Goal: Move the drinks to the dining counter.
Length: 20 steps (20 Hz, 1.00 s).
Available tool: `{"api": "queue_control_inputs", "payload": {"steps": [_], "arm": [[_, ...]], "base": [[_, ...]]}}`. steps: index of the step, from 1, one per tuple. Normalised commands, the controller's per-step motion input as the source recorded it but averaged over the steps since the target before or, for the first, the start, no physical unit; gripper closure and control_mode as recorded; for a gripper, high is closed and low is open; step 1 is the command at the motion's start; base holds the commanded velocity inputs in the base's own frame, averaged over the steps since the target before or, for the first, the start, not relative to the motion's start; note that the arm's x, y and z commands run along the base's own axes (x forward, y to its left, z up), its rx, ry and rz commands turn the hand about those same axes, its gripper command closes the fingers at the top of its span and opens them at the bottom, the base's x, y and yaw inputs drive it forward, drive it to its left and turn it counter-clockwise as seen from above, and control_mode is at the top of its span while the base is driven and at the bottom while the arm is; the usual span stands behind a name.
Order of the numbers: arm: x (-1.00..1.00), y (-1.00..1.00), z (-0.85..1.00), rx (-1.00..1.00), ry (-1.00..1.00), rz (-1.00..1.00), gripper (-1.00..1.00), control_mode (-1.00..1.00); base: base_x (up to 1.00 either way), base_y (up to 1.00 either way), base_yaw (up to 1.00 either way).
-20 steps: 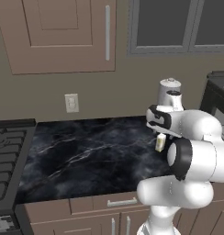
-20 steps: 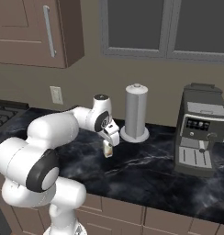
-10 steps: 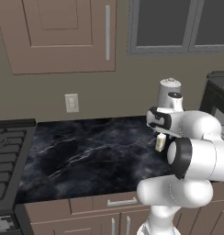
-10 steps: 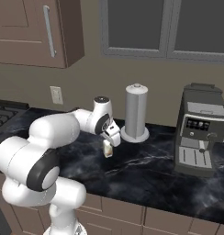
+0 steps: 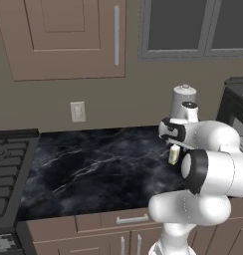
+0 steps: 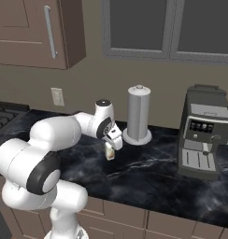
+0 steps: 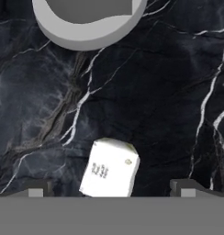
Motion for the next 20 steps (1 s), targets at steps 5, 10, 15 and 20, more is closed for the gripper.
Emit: {"api": "queue_control_inputs", "payload": {"steps": [5, 10, 15, 20], "arm": [[0.07, 0.0, -0.09, 0.0, 0.0, 0.0, -1.0, -1.0], [0.0, 0.0, -0.19, 0.0, 0.0, 0.0, -1.0, -1.0], [0.0, 0.0, -0.21, 0.0, 0.0, 0.0, -1.0, -1.0], [0.0, 0.0, -0.21, 0.0, 0.0, 0.0, 1.0, -1.0]], "base": [[0.0, 0.0, 0.0], [0.0, 0.0, 0.0], [0.0, 0.0, 0.0], [0.0, 0.0, 0.0]]}}
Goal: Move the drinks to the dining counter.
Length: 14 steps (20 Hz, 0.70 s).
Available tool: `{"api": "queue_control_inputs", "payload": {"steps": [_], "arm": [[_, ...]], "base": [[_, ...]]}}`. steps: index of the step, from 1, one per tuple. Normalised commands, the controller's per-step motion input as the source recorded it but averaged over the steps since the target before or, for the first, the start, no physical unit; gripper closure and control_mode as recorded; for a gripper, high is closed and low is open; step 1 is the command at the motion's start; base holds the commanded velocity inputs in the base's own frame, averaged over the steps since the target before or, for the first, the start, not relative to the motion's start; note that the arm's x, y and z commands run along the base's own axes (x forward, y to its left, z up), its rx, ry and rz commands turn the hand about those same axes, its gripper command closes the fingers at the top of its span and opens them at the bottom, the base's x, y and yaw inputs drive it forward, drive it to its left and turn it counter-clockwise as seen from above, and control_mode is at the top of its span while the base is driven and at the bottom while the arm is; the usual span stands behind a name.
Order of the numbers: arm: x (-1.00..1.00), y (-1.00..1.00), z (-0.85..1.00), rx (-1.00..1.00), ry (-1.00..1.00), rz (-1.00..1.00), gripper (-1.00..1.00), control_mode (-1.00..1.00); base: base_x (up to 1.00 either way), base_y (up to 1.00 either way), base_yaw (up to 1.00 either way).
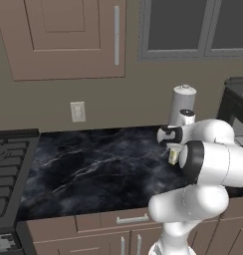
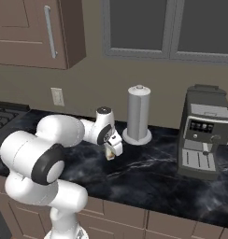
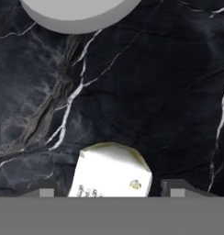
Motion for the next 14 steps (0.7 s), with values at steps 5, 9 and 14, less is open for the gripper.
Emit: {"api": "queue_control_inputs", "payload": {"steps": [5, 9, 14], "arm": [[0.0, 0.0, -0.19, 0.0, 0.0, 0.0, 1.0, -1.0], [0.0, 0.0, -0.17, 0.02, 0.0, 0.0, 1.0, -1.0], [0.0, -0.04, 0.12, 0.06, 0.02, -0.05, 1.0, -1.0]], "base": [[0.0, 0.0, 0.0], [0.0, 0.0, 0.0], [0.0, 0.0, 0.0]]}}
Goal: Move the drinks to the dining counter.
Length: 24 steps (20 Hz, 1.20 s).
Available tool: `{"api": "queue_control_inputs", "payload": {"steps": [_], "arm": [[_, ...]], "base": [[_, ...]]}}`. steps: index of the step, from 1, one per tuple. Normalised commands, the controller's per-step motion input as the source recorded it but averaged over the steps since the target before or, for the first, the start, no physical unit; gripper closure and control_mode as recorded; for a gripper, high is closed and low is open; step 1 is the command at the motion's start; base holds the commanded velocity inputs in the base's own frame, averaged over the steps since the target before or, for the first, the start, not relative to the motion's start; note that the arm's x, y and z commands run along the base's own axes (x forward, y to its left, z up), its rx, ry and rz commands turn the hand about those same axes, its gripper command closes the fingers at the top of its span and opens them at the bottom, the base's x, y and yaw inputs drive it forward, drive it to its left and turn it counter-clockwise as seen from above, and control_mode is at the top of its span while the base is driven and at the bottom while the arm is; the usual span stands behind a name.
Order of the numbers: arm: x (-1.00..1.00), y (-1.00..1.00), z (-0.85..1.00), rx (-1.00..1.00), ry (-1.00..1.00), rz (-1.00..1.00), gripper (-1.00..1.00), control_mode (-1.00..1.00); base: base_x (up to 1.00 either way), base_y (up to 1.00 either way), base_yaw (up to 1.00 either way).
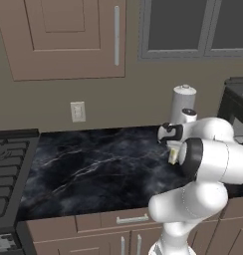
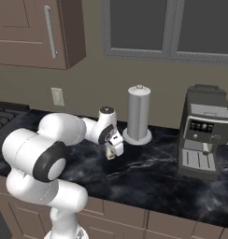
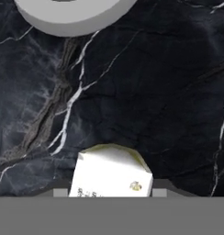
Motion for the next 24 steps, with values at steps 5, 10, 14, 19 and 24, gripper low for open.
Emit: {"api": "queue_control_inputs", "payload": {"steps": [5, 10, 14, 19, 24], "arm": [[-0.03, 0.0, 0.95, 0.08, -0.04, -0.02, 1.0, -1.0], [-0.27, 0.0, 0.66, 0.14, -0.12, 0.05, 1.0, -1.0], [-0.46, 0.06, 0.2, 0.11, -0.04, 0.03, 1.0, -1.0], [-0.39, 0.04, 0.29, 0.01, -0.04, 0.03, 1.0, -1.0], [0.0, 0.14, 0.77, -0.02, 0.03, 0.12, 1.0, -1.0]], "base": [[0.0, 0.0, 0.0], [0.0, 0.0, 0.0], [0.0, 0.0, 0.0], [0.0, 0.0, 0.0], [0.0, 0.0, 0.0]]}}
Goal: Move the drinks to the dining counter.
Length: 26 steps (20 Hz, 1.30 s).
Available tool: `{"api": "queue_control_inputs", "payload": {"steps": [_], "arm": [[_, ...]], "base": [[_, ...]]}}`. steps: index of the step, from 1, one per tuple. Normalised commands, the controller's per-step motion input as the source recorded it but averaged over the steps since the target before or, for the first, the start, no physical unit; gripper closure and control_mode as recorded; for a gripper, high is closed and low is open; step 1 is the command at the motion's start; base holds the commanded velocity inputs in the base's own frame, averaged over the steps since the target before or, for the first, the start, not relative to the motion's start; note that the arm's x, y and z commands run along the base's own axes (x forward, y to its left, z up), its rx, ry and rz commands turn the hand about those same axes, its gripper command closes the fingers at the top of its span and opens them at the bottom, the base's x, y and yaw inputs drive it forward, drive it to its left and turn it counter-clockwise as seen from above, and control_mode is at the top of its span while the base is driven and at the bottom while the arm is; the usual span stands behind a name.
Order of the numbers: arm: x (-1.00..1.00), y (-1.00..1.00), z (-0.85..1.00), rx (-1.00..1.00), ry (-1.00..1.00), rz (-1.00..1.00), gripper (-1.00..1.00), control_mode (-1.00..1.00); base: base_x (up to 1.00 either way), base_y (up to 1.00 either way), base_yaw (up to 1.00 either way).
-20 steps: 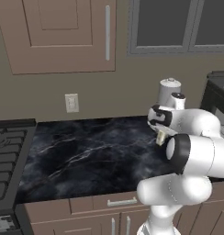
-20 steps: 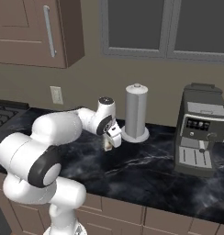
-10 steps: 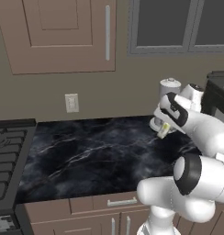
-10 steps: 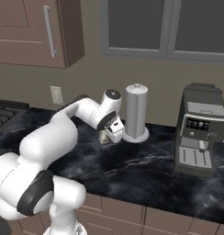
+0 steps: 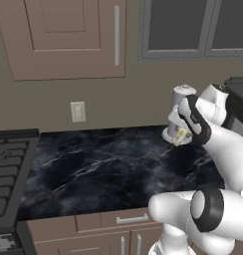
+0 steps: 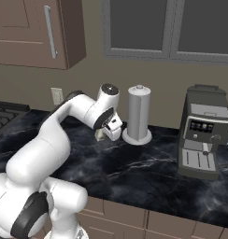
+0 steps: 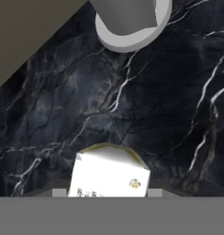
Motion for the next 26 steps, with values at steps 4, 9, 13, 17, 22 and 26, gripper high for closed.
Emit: {"api": "queue_control_inputs", "payload": {"steps": [4, 9, 13, 17, 22, 26], "arm": [[0.0, 0.07, 0.24, -0.02, 0.01, 0.21, 1.0, -1.0], [-0.09, 0.07, 0.05, -0.05, -0.02, 0.24, 1.0, -1.0], [-0.43, 0.32, 0.0, -0.07, -0.16, 0.24, 1.0, -1.0], [-0.44, 0.26, 0.0, -0.04, -0.25, 0.12, 1.0, -1.0], [-0.2, 0.27, 0.0, -0.03, -0.17, 0.0, 1.0, -1.0], [-0.44, 0.0, 0.1, -0.05, -0.08, -0.01, 1.0, -1.0]], "base": [[0.0, 0.0, 0.0], [0.0, 0.0, 0.0], [0.0, 0.0, 0.0], [0.0, 0.0, 0.0], [0.0, 0.0, 0.0], [0.0, 0.0, 0.0]]}}
